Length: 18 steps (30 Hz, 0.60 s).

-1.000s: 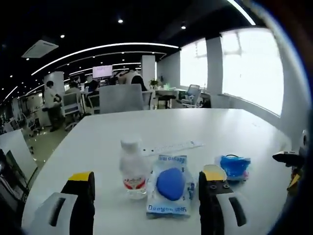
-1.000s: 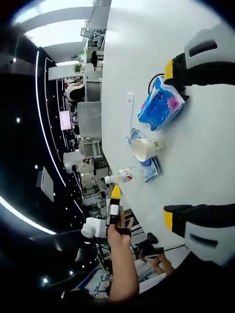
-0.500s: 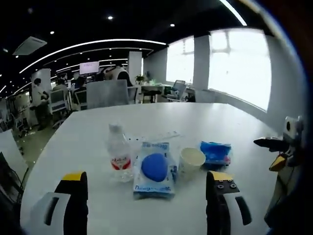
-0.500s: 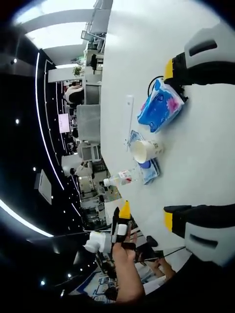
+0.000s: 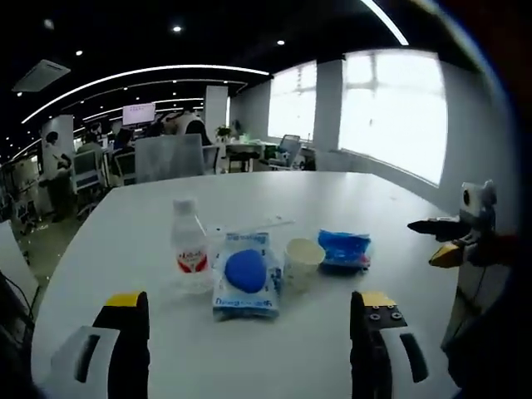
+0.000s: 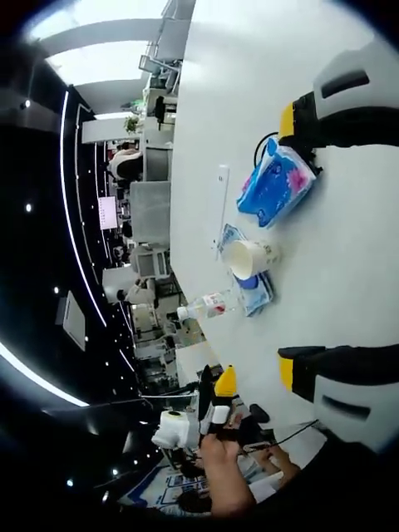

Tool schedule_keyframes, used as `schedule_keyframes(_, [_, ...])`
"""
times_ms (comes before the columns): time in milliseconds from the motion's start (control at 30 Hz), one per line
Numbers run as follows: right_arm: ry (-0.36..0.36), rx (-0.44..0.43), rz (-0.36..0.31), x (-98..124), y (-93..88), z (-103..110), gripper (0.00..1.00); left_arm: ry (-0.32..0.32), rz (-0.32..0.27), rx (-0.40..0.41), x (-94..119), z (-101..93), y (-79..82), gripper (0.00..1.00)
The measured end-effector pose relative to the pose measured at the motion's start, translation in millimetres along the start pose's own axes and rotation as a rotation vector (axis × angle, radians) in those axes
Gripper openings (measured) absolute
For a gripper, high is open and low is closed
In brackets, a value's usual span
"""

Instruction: Arrange the tabletop items into an orderly group along one side of the table until the central work area is clear of visible clutter.

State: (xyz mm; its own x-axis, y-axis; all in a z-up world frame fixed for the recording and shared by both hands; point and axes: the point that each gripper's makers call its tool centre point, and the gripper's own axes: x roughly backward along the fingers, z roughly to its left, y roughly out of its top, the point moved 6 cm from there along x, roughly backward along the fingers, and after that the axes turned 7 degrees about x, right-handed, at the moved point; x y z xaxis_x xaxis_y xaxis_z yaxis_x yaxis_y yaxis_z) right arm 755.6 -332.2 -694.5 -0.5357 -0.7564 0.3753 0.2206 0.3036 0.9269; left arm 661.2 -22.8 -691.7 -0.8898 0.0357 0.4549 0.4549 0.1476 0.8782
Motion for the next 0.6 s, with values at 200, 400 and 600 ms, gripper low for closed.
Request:
schedule_keyframes(200, [0.016,0.011,-0.003,-4,5.7,4,0.94,0.018,0.002,0.01,4,1.7,0.0,1.0])
schedule_keyframes(400, [0.041,0.048,-0.001,-11,16.1,1,0.92,0.036,0.008,0.01,7,-0.7,-3.6,0.99])
schedule_keyframes(600, [0.074,0.074,-0.003,-23,28.1,1,0.87,0.038,0.02,0.009,10,-13.5,-6.5,0.99])
